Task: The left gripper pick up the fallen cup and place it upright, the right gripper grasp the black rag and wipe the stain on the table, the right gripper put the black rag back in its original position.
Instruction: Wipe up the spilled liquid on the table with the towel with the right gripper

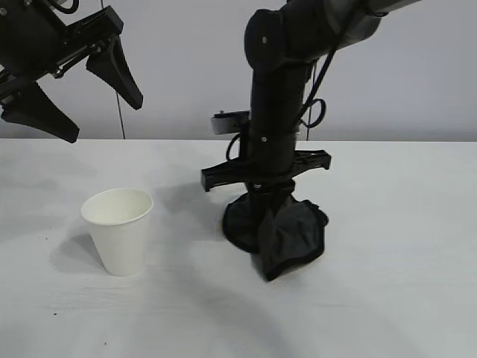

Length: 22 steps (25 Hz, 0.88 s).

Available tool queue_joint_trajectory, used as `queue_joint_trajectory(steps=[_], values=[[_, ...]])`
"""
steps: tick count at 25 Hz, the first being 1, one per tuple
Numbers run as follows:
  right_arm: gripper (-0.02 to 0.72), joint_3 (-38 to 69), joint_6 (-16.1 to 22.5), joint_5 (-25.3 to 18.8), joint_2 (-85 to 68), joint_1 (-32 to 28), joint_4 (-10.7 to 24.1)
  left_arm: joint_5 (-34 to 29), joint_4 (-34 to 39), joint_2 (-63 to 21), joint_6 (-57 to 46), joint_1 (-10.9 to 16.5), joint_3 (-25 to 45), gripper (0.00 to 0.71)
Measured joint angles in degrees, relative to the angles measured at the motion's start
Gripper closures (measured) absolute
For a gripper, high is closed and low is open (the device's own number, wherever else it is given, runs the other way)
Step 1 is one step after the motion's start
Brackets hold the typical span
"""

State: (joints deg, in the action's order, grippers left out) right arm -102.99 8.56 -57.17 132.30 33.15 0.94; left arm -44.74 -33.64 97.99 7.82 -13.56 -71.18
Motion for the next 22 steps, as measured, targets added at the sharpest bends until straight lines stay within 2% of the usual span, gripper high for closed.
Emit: queue_joint_trajectory(steps=[4,11,14,22], values=[[0.684,-0.1,1.1,0.5,1.7,2.9,-0.9,0.0,0.0,0.0,0.0,0.0,0.0,0.086],[0.684,-0.1,2.4,1.0,1.7,0.4,-2.1,0.0,0.0,0.0,0.0,0.0,0.0,0.086],[0.684,-0.1,3.6,1.1,1.7,-1.4,-1.7,0.0,0.0,0.0,0.0,0.0,0.0,0.086],[0.684,-0.3,3.8,0.1,1.7,-5.8,1.5,0.0,0.0,0.0,0.0,0.0,0.0,0.086]])
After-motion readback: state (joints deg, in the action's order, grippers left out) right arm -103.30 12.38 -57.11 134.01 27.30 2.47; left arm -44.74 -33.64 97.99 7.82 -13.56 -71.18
